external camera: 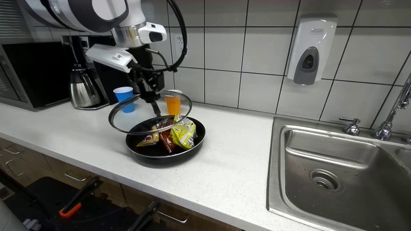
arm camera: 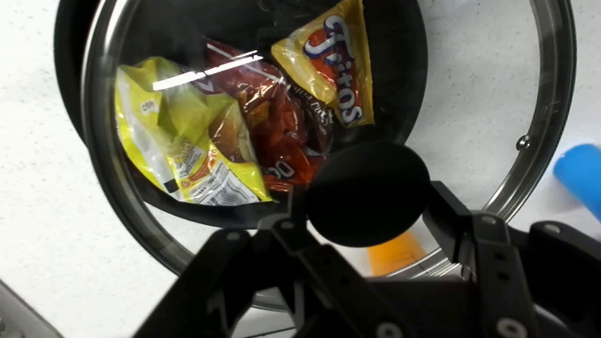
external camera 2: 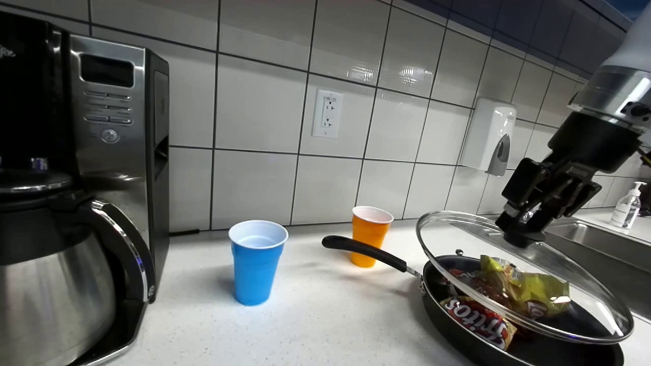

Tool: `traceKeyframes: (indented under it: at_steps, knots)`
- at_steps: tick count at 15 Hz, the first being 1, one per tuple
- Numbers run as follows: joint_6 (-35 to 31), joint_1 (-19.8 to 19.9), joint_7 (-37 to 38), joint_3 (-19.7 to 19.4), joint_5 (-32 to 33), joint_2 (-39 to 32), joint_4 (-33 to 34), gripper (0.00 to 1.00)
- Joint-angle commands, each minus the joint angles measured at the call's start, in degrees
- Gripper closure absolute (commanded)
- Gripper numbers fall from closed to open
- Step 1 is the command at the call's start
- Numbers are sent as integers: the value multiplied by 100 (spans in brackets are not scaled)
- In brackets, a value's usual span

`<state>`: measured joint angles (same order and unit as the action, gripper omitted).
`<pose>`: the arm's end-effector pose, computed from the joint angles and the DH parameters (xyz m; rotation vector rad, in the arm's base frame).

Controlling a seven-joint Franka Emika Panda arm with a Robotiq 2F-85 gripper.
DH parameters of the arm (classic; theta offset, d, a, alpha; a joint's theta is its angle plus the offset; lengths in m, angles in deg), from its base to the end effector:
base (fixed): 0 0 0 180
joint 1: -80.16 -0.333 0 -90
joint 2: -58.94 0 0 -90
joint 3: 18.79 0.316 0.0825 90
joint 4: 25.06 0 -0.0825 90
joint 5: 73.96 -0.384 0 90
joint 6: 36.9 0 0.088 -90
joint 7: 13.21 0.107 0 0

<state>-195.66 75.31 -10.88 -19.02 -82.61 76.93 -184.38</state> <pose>0.4001 0.0259 0.3347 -3.0098 0.1392 -0.4528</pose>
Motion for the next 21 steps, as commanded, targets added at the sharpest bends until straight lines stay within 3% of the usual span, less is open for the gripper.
traceKeyframes:
  at_steps: [1,11,21]
  knots:
    - [117,109,-128,-248,-133,282,5,61]
    - [99,61,-388,-703,-435,-84,-36,61]
    - [-37,205,-542,-675,-663,-516,-64,61]
